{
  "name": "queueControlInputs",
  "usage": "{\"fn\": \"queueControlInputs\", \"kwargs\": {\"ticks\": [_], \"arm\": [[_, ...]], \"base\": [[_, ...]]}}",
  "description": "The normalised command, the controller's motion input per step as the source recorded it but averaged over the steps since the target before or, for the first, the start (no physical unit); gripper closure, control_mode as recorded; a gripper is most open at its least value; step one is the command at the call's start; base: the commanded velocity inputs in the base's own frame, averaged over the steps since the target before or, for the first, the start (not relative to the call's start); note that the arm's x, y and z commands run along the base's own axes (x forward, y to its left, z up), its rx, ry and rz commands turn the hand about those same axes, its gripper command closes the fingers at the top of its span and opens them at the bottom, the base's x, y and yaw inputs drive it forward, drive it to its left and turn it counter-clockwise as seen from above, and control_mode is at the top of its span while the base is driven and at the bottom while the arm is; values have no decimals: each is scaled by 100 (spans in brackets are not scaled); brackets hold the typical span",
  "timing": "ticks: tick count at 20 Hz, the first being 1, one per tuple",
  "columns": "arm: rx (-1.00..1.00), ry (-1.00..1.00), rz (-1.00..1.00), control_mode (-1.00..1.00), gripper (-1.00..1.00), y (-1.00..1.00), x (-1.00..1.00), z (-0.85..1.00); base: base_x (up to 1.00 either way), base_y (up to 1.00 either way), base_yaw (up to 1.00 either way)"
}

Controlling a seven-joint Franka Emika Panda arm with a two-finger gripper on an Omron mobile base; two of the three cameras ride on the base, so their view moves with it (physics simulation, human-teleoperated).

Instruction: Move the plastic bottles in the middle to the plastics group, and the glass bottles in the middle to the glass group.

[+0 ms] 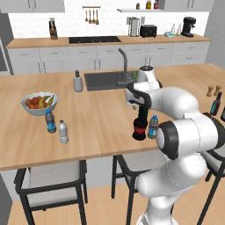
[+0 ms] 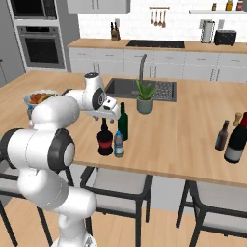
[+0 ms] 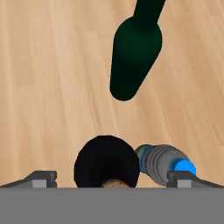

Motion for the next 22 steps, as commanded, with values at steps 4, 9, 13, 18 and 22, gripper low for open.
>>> {"fn": "queueControlInputs", "kwargs": {"ticks": [4, 9, 13, 18, 22], "arm": [[0, 2, 0, -100, -100, 0, 17, -26], [0, 0, 0, -100, 100, 0, 7, -18], [0, 0, 0, -100, 100, 0, -7, -18], [0, 0, 0, -100, 100, -3, -16, -18], [2, -2, 1, -100, 100, -9, -26, -4]], "base": [[0, 0, 0], [0, 0, 0], [0, 0, 0], [0, 0, 0], [0, 0, 0]]}}
